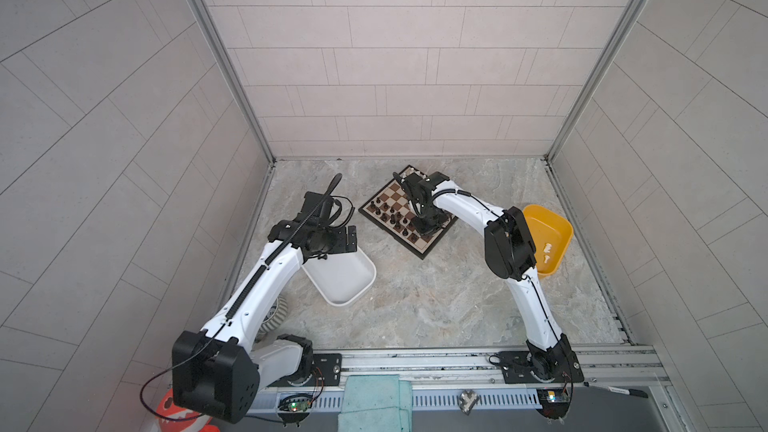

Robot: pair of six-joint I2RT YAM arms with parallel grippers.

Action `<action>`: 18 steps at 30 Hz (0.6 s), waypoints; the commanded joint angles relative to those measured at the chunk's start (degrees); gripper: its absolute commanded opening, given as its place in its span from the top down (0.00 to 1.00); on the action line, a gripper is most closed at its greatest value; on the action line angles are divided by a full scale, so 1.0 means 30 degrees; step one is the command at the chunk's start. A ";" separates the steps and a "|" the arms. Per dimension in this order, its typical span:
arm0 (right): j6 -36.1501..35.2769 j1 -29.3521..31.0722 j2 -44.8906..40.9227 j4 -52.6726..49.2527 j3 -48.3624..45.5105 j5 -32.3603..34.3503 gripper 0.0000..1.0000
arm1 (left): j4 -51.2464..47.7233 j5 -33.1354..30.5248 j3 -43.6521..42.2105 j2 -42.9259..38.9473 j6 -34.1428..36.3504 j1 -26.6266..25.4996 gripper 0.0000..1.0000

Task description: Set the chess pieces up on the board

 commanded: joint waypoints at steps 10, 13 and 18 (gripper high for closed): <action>-0.0267 0.0174 0.0957 -0.0719 0.1065 0.0065 0.91 | -0.0115 -0.0351 -0.0247 -0.0462 -0.0144 0.0092 0.00; -0.0249 0.0170 0.1042 -0.0583 0.1412 0.0116 0.84 | -0.0146 -0.0470 -0.0229 -0.0441 -0.0166 0.0112 0.00; -0.0293 0.0165 0.1384 -0.1129 0.2346 0.0036 0.77 | -0.0120 -0.0659 -0.0269 -0.0444 -0.0297 0.0126 0.00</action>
